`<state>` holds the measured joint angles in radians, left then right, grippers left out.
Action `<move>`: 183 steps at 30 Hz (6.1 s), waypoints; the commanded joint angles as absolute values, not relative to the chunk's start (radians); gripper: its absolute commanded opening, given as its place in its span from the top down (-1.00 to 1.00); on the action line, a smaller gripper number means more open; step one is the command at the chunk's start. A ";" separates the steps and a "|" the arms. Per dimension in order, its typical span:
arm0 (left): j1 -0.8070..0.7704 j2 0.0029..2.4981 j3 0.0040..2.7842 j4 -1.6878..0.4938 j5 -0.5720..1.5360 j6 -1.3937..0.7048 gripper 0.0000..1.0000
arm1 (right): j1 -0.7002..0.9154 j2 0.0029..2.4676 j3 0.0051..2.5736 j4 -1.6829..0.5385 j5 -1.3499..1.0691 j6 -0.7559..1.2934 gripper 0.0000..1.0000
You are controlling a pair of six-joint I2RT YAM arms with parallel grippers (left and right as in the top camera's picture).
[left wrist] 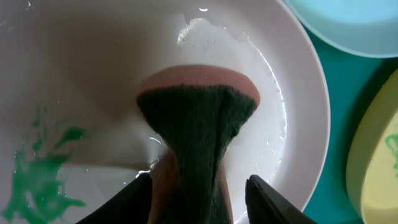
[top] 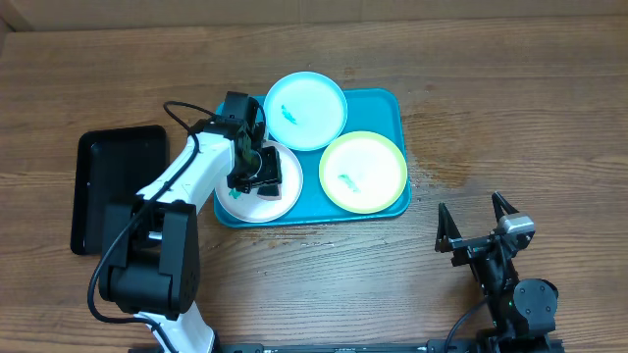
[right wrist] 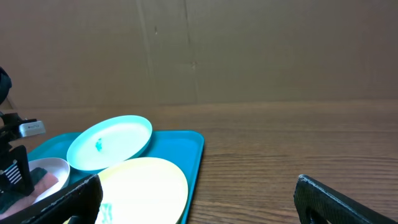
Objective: Clean dirty plates on tray and stack at the side
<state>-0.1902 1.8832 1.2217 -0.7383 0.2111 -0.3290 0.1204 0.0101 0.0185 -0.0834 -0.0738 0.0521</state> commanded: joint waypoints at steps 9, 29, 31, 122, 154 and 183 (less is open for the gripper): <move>-0.189 1.878 1.206 -0.706 0.198 -0.307 0.76 | 0.127 0.003 0.008 -0.080 -0.068 0.056 -1.00; -0.189 1.878 1.206 -0.706 0.173 -0.314 0.80 | 0.127 0.003 0.072 0.762 -0.400 0.289 -1.00; -0.189 1.878 1.206 -0.706 0.173 -0.314 0.79 | 0.127 0.006 0.163 0.761 -0.336 0.273 -1.00; -0.191 1.878 1.205 -0.712 0.161 -0.344 0.20 | 0.640 2.242 1.634 -0.677 -0.252 0.371 0.88; -0.167 1.878 1.143 -0.704 -0.131 -0.337 0.92 | 0.639 2.242 1.634 -0.685 -0.251 0.367 0.88; -0.158 1.903 1.257 -0.675 0.282 -0.337 0.91 | 0.620 2.242 1.634 -0.680 -0.252 0.366 0.88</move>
<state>-0.1444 1.8751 1.2743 -0.6792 0.1688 -0.3378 0.6281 2.2211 1.6207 -0.6811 -0.2691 0.3698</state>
